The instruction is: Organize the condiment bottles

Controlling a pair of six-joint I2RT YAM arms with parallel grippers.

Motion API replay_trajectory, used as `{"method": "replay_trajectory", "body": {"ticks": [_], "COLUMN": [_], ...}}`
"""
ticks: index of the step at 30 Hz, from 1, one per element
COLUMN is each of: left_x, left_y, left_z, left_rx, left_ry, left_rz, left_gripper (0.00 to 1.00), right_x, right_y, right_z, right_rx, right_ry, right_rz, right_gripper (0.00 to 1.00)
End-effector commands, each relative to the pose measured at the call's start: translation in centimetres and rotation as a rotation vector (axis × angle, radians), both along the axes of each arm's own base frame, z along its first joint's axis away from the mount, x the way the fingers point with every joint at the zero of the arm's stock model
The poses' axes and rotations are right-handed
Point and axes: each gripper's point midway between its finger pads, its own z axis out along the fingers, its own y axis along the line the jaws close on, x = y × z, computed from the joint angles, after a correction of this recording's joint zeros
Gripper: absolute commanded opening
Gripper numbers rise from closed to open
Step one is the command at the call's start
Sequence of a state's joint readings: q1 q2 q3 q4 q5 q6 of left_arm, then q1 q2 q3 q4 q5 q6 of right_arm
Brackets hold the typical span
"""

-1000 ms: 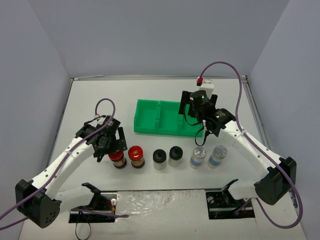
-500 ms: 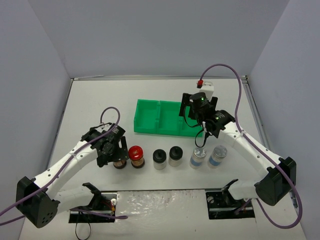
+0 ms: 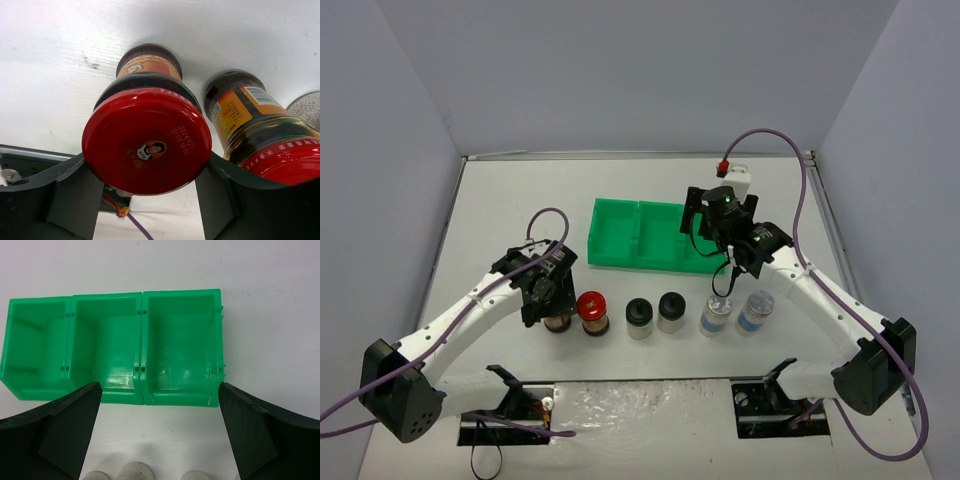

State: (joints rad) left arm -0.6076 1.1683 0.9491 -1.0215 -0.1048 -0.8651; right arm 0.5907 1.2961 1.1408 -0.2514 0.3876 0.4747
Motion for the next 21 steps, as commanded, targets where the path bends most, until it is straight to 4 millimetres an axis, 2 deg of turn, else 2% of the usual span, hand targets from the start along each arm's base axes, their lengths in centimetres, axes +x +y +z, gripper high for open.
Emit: {"method": "replay_trajectory", "body": {"ticks": [1,2,6,9,17,21], "left_x": [3.8,3.9,6.7,8.1,13.7,17.1], "left_y": [0.8,1.0,1.2,0.7,-3.2,-5.9], "left_z": [5.4,5.7,10.2,12.1,15.3,16.8], "left_rx": [0.071,0.086,0.142,0.138,0.105,0.09], "left_ry": [-0.198,-0.2,-0.31,-0.364,-0.474,-0.52], "left_rz": [-0.017,-0.021,-0.043,-0.063,-0.155,-0.217], "left_gripper": [0.0,0.0,0.0,0.0,0.0,0.0], "right_x": [0.2,0.2,0.2,0.2,0.4,0.4], "right_y": [-0.3,-0.3,-0.4,-0.5,-0.4,-0.6], "right_z": [2.1,2.1,1.9,2.2,2.4,2.5], "right_rx": [0.035,0.035,0.031,0.03,0.034,0.031], "right_ry": [-0.072,-0.072,-0.068,-0.076,-0.079,-0.086], "right_rz": [-0.033,-0.033,-0.034,-0.038,-0.042,-0.056], "right_gripper": [1.0,1.0,1.0,1.0,1.0,1.0]}}
